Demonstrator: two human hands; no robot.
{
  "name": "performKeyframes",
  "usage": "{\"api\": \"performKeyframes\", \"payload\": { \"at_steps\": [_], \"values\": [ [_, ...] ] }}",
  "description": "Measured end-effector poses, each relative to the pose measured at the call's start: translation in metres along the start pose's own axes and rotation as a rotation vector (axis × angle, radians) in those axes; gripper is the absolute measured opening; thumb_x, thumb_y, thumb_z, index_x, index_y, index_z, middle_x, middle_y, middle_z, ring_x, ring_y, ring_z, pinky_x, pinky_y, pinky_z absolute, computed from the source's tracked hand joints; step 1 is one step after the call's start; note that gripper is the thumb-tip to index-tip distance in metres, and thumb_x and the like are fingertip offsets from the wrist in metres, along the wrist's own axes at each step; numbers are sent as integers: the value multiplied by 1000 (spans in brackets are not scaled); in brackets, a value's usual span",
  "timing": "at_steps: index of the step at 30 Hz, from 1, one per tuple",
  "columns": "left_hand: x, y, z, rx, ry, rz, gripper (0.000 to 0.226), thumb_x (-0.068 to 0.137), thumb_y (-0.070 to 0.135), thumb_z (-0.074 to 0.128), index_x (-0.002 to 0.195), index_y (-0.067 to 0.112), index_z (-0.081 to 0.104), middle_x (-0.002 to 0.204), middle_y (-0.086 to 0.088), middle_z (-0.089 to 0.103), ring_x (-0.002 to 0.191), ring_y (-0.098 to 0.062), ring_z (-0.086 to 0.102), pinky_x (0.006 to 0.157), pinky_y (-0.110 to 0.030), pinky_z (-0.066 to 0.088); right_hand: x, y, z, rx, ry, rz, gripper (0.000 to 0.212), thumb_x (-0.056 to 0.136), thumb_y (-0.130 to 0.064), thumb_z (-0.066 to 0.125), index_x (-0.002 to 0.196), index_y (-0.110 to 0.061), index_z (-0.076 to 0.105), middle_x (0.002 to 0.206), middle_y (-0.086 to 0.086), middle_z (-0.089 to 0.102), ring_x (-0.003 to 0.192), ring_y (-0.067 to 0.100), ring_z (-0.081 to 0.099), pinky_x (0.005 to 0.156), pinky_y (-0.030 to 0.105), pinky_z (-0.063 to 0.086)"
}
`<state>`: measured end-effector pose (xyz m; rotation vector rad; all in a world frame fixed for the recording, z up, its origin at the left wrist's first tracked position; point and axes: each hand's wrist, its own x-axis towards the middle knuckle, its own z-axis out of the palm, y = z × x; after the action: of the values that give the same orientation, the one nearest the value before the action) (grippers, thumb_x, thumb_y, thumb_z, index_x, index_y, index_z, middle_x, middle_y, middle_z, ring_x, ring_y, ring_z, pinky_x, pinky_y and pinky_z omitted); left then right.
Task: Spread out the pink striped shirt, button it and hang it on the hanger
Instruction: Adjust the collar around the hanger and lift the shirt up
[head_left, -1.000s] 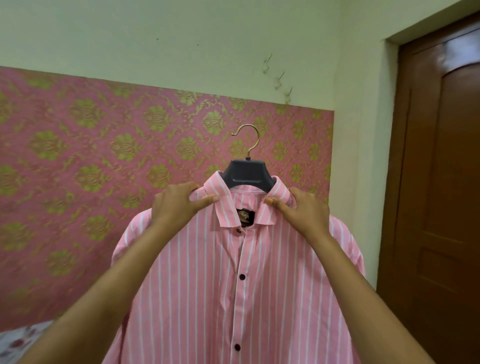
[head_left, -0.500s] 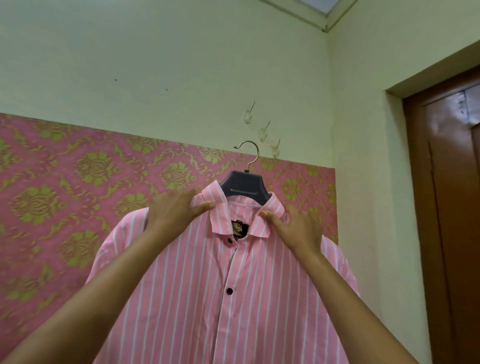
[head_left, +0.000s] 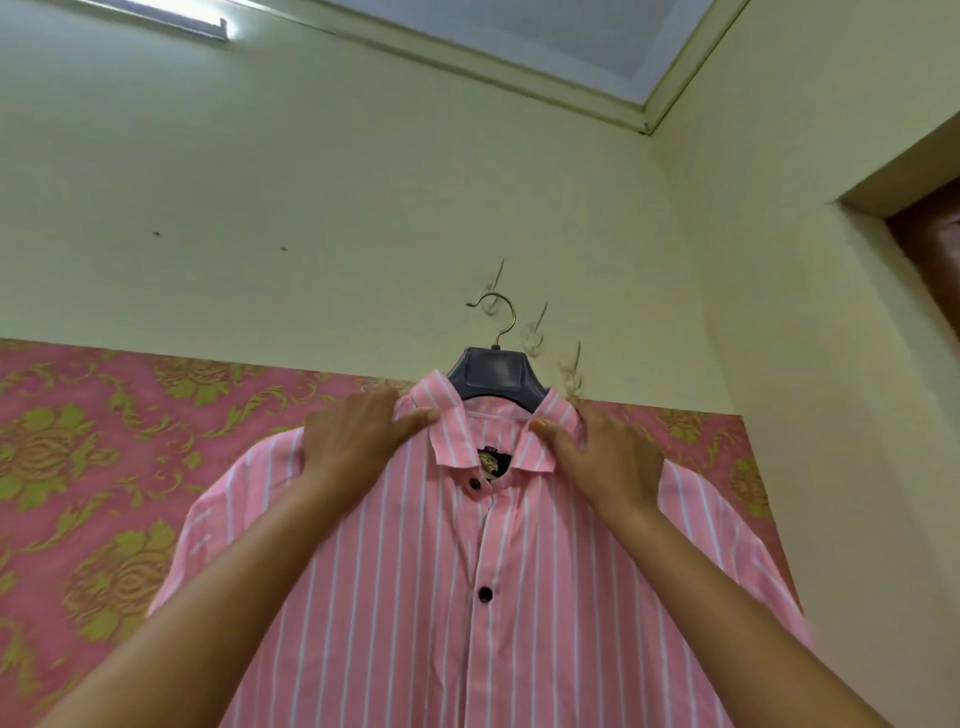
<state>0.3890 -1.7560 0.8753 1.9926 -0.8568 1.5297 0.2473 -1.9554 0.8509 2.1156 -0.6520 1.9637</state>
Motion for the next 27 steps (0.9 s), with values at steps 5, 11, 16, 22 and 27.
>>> {"api": "performKeyframes", "payload": {
  "at_steps": [5,11,16,22,27],
  "values": [
    [55,-5,30,27,72,31,57,83,69,33,86,15,51,97,-17,62,88,-35,58,62,-34,33,51,1,42,-9,58,-9,69,78,-75,32,102,-15,56,95,9,65,88,31,62,68,35,45],
    [111,-5,43,152,219,78,62,84,70,26,88,14,52,91,-11,62,80,-31,59,61,-31,35,102,3,71,-28,164,-23,67,81,-72,32,100,-13,57,96,10,61,86,32,60,63,31,36],
    [136,-1,48,203,261,68,62,86,68,26,98,15,56,99,-14,63,88,-32,60,65,-32,34,126,5,79,-24,212,-30,67,81,-71,35,96,-9,56,93,13,62,85,34,59,61,32,31],
    [151,3,52,234,287,95,58,87,68,26,86,18,54,99,-14,63,88,-31,59,65,-32,33,141,10,87,-53,222,-77,66,84,-69,33,103,-10,57,99,15,62,90,35,60,62,31,29],
    [163,14,53,291,273,98,64,87,68,22,91,16,60,101,-14,63,88,-30,58,65,-31,30,153,18,89,-65,250,-97,66,85,-68,32,102,-10,58,98,15,63,89,35,60,63,31,30]
  ]
}}
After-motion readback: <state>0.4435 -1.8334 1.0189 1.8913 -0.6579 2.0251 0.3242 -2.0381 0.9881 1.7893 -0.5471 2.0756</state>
